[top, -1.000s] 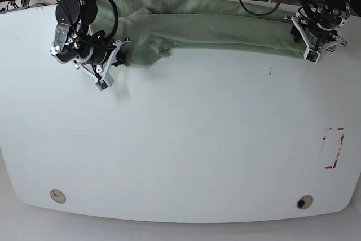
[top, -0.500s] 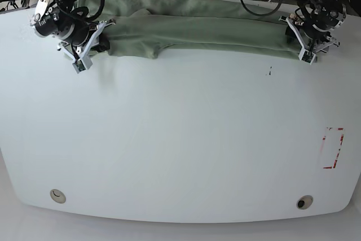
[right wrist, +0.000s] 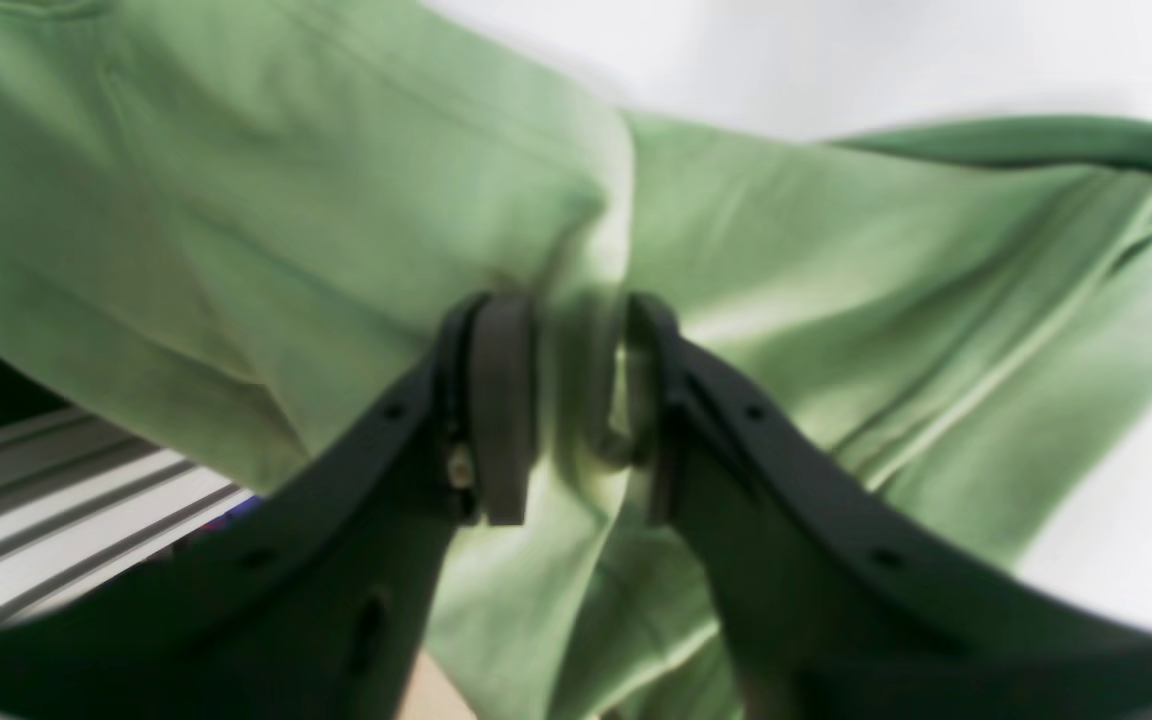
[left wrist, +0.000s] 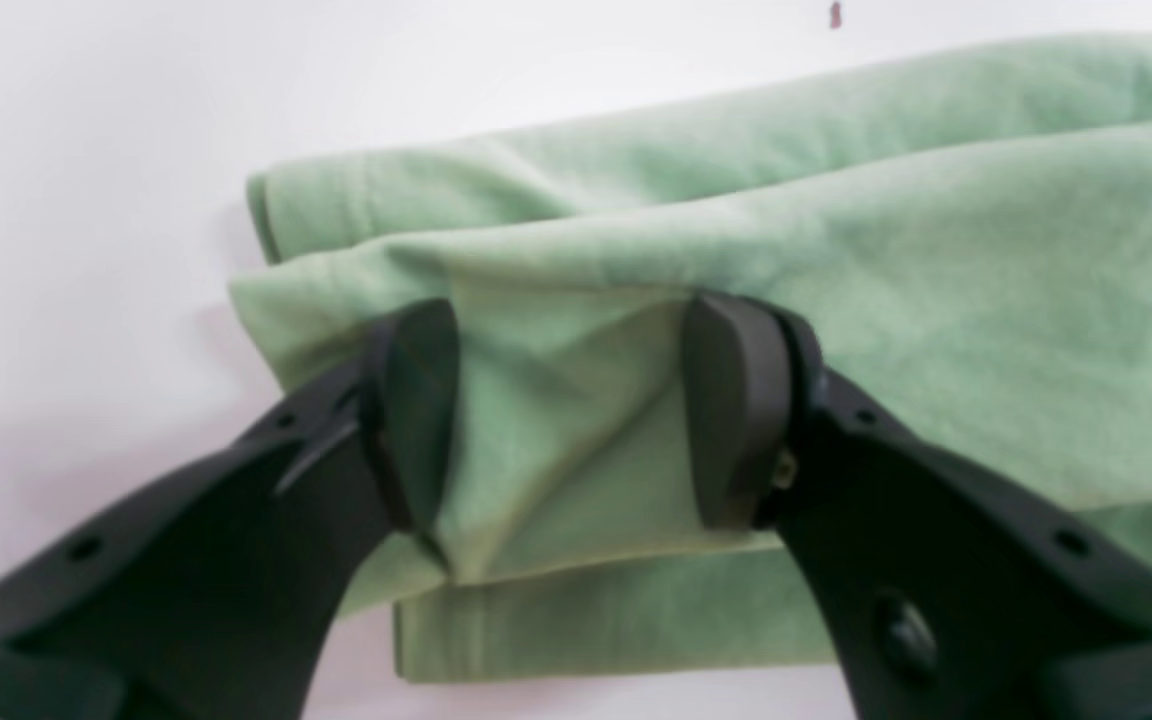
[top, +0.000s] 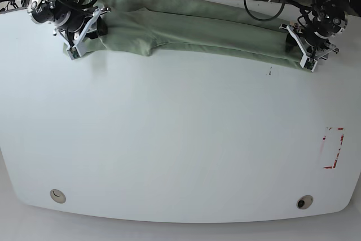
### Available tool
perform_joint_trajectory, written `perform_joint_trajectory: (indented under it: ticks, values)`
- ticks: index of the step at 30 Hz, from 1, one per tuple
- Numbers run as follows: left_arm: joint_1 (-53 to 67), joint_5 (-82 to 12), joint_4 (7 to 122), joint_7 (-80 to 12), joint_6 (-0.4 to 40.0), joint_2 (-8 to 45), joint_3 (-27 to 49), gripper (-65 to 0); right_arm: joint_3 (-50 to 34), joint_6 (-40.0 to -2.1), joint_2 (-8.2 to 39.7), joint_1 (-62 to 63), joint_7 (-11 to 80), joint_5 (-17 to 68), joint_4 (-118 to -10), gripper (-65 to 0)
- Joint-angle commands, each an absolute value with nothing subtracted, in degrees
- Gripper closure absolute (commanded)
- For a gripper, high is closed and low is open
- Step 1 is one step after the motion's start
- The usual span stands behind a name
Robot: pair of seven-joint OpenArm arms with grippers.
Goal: Fold the T-shirt properly
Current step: 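Lay the folded hem down and adjust the grip with the right gripper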
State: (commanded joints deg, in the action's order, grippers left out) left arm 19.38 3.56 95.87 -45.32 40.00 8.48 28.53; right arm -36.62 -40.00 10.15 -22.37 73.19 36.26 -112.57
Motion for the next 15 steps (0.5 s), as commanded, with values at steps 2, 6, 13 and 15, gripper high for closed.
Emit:
perform_joint_trajectory:
  ticks: [2, 6, 13, 15]
  values:
    - [19.4, 3.6, 95.8, -45.3, 40.0, 8.6, 28.7, -33.8, -39.3, -40.0, 10.2, -22.5, 73.2, 35.5, -112.6, -28.1]
    - [19.3, 3.6, 95.9, -45.3, 40.0, 8.6, 28.4, -33.8, -43.3, -40.0, 10.2, -22.5, 73.8, 34.9, -114.5, -32.0]
    - [19.3, 3.6, 95.6, -45.3, 40.0, 8.5, 28.4, -33.8, -42.3, -40.0, 9.8, -25.9, 75.2, 50.3, -116.0, -31.2]
    - [19.3, 3.6, 95.6, -45.3, 40.0, 8.5, 28.4, -33.8, -40.1, -40.0, 9.7, -26.6, 75.0, 51.7, -115.9, -31.2]
